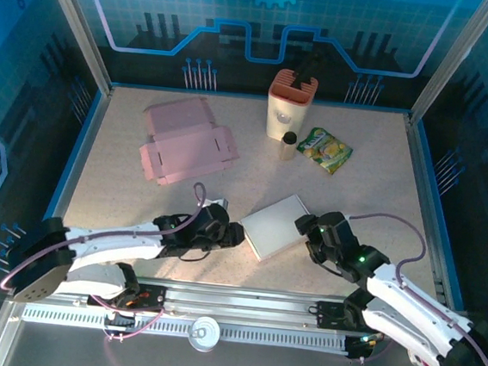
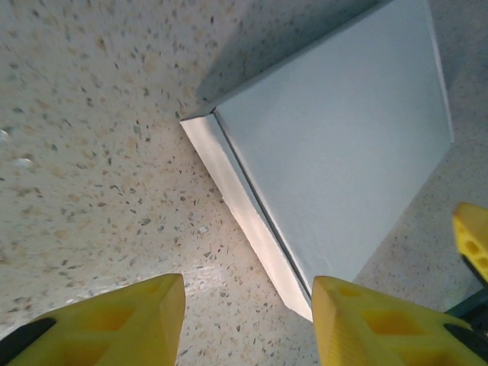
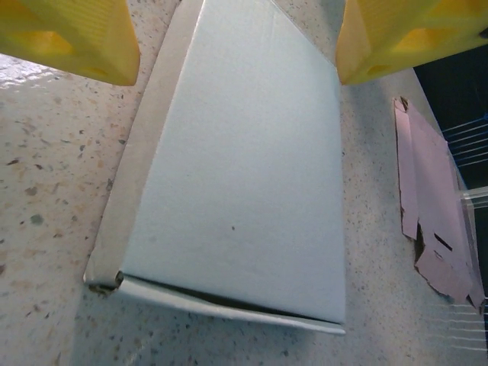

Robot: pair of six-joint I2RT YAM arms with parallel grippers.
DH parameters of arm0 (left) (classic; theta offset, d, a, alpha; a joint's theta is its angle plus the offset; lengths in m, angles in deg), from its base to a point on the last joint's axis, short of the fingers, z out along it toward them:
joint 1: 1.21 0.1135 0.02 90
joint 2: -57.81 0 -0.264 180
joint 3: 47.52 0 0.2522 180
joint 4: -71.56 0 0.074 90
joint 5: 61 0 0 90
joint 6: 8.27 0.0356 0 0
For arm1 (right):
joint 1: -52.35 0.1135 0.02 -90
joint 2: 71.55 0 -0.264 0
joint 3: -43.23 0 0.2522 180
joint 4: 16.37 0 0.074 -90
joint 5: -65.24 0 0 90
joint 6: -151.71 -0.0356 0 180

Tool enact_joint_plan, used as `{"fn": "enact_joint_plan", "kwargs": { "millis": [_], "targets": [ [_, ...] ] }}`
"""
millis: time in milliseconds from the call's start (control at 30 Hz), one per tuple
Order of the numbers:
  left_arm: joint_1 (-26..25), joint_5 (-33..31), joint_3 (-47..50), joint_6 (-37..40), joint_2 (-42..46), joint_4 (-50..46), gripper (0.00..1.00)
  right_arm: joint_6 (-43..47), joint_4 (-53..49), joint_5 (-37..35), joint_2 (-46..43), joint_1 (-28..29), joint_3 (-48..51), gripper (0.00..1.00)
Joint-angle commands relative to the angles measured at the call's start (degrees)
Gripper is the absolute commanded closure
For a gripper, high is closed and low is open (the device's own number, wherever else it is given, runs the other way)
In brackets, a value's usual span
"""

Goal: Fold the paper box

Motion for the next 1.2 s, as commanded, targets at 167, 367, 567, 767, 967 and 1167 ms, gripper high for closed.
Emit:
{"fn": "enact_joint_plan", "kwargs": {
  "millis": [167,367,567,767,967,1167],
  "targets": [
    [-0.6,2.0,-1.9,-7.9,-8.8,9.8,0.52,19.9,-11.4,-1.7,-0.1,-2.1,-11.0,0.33],
    [-0.7,4.4,-4.8,-8.0,-15.2,13.4,0.55,27.2,-13.9,1.1,1.1,-2.7,-15.4,0.33],
    [-1.0,6.6,-7.4,-8.5,-21.1,17.8,0.68,29.0,-14.4,2.1,0.0,-3.1,-16.8,0.35],
    [-1.4,7.4,-13.7,-7.5,-27.6,19.9,0.80,30.6,-16.8,0.9,-0.9,-3.3,-18.3,0.36],
    [-1.4,9.9,-23.2,-6.2,-36.4,20.5,0.84,30.9,-18.1,0.8,-3.2,-4.2,-17.6,0.36],
    [-0.7,9.1,-27.9,-4.4,-37.7,19.1,0.80,32.3,-17.9,2.5,-4.0,-5.8,-16.6,0.36]
  ]
}}
